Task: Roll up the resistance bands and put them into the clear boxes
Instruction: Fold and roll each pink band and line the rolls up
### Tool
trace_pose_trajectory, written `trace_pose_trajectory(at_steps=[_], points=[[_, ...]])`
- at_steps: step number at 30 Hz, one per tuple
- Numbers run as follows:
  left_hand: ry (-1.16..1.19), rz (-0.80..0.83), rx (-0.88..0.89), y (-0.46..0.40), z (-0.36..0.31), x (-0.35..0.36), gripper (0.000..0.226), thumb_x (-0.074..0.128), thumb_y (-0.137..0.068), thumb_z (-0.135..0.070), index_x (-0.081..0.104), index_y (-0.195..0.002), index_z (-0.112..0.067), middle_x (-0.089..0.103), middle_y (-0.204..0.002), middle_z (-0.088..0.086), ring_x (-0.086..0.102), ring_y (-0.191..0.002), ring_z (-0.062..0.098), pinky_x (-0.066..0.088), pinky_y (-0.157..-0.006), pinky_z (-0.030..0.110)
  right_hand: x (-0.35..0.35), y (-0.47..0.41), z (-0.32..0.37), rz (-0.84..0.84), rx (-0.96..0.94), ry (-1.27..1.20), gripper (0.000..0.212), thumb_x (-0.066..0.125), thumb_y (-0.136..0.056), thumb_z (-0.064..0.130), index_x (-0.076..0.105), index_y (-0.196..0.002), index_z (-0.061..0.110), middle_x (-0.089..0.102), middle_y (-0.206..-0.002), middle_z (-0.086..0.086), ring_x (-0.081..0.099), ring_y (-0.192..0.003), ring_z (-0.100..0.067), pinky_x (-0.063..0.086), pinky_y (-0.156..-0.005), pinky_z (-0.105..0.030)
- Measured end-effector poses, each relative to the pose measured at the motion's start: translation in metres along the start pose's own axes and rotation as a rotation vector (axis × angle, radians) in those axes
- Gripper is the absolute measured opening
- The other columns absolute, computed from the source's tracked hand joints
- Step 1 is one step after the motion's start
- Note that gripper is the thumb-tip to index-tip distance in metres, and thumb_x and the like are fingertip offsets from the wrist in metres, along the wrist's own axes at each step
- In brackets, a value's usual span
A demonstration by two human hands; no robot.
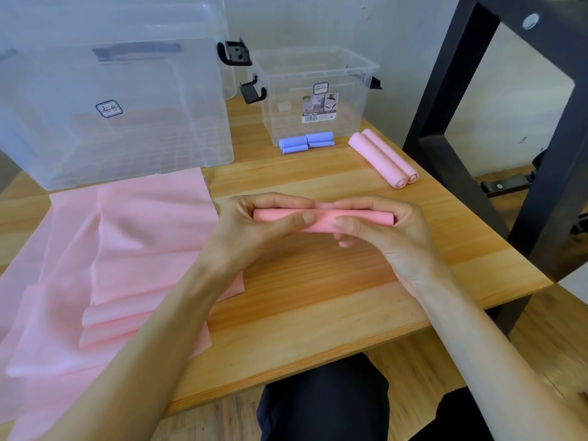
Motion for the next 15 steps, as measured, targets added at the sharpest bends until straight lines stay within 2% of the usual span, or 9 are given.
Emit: trace_pose_trajectory(at_steps=[2, 4, 7, 9, 12, 15], points=[[-0.038, 0.0, 0.069, 0.001, -0.007, 0.001, 0.02, 0.078, -0.07, -0.024, 0.078, -0.089, -0.017, 0.077, -0.089, -0.003, 0.071, -0.087, 0.01, 0.056, -0.084, 0.026, -0.003, 0.0, -0.003, -0.027, 0.025, -0.01, 0.025, 0.078, -0.071, 0.018, 0.076, -0.094, 0.011, 0.076, -0.094, -0.01, 0.072, -0.073, -0.024, 0.061, -0.067, -0.031], [-0.047, -0.006, 0.093, 0.002, -0.009, 0.002, 0.018, 0.076, -0.072, -0.023, 0.078, -0.088, -0.017, 0.077, -0.088, -0.005, 0.069, -0.084, 0.005, 0.057, -0.08, 0.025, -0.005, -0.001, -0.004, -0.045, 0.027, -0.009, 0.026, 0.079, -0.068, 0.023, 0.077, -0.091, 0.013, 0.076, -0.093, -0.008, 0.073, -0.077, -0.024, 0.061, -0.068, -0.03], [-0.008, -0.008, 0.009, 0.0, 0.002, -0.001, 0.021, 0.075, -0.077, -0.022, 0.078, -0.094, -0.011, 0.077, -0.098, 0.001, 0.069, -0.091, 0.012, 0.057, -0.082, 0.031, -0.003, -0.001, 0.0, -0.035, -0.022, 0.063, 0.025, 0.081, -0.065, 0.022, 0.078, -0.089, 0.016, 0.077, -0.089, -0.003, 0.072, -0.087, -0.021, 0.059, -0.079, -0.028], [0.021, -0.012, -0.04, 0.0, 0.007, -0.003, 0.019, 0.075, -0.077, -0.024, 0.079, -0.092, -0.013, 0.077, -0.1, 0.001, 0.069, -0.092, 0.012, 0.057, -0.083, 0.031, 0.0, 0.0, 0.002, -0.012, -0.039, 0.118, 0.026, 0.081, -0.066, 0.018, 0.077, -0.091, 0.016, 0.077, -0.086, -0.003, 0.072, -0.087, -0.018, 0.057, -0.083, -0.026], [0.042, 0.002, -0.044, 0.0, 0.006, 0.0, 0.024, 0.078, -0.069, -0.022, 0.078, -0.093, -0.016, 0.077, -0.099, 0.002, 0.069, -0.09, 0.011, 0.057, -0.083, 0.027, -0.002, 0.0, 0.0, -0.026, -0.017, 0.068, 0.024, 0.08, -0.07, 0.015, 0.077, -0.094, 0.01, 0.076, -0.09, -0.008, 0.073, -0.083, -0.025, 0.061, -0.073, -0.03], [0.064, -0.001, -0.014, 0.0, 0.003, 0.001, 0.025, 0.078, -0.067, -0.019, 0.077, -0.092, -0.016, 0.077, -0.098, 0.002, 0.07, -0.09, 0.012, 0.059, -0.082, 0.025, -0.004, -0.001, 0.0, -0.048, -0.015, 0.039, 0.024, 0.077, -0.072, 0.018, 0.076, -0.094, 0.01, 0.077, -0.089, -0.007, 0.073, -0.074, -0.022, 0.061, -0.065, -0.028]])
Point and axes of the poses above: each hand's wrist, its own y-axis away from the middle knuckle, its own x-axis out of the palm, z = x × y, the point moved 10 cm from there along -y, towards the middle knuckle
